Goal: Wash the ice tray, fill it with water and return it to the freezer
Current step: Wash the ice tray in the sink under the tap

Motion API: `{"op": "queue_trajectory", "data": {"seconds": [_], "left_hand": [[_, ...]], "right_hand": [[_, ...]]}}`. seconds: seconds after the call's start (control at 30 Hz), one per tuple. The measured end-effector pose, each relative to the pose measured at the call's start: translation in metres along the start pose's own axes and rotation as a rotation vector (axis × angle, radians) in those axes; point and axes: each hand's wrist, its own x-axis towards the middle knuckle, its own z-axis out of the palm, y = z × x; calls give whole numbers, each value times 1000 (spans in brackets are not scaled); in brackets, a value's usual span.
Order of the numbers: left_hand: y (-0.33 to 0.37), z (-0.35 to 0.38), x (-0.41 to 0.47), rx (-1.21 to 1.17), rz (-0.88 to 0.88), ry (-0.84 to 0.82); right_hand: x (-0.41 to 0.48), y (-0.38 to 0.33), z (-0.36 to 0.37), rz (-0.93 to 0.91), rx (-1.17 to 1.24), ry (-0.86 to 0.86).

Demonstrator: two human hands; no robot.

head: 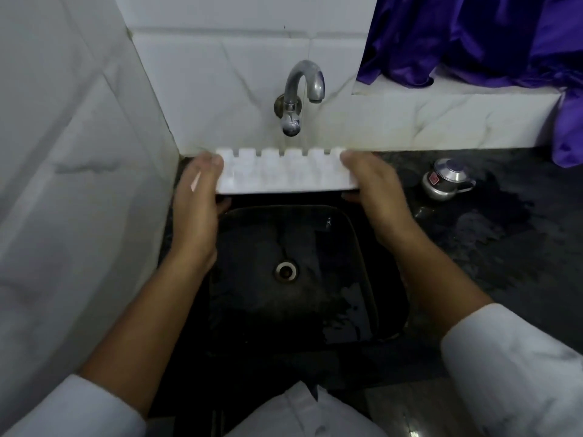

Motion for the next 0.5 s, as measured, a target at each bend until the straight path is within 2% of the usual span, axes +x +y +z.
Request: {"op": "queue_trajectory", "data": {"seconds": [0.07,0.13,0.17,0.2,0.27,0.3,0.33,0.4,0.5], "left_hand": [[8,5,-7,-47,136,33],[-18,0,-12,-1,122,72],[-39,-5,-16,31,33,86],[-59,-11,-22,76,-115,72],[-85,-19,-36,225,-509,-13],[-87,-21,-39,269,-648,-63],[-85,-21,-39,278,-687,-72],[-70,-13,-24,225,-552,-40],[-26,4,-9,54,-193,-2]], "right_hand": [[-7,-2,-2,-157,96,80],[-15,28,4,-173,38,120],[-21,52,6,-95,-29,100],[-28,74,7,60,-106,37],[-38,102,4,495,-206,-126],[-40,107,2,617,-255,-172],[-37,105,-1,627,-296,-178],[-22,81,-2,475,-292,-107],[-6,30,-8,180,-86,4]]}}
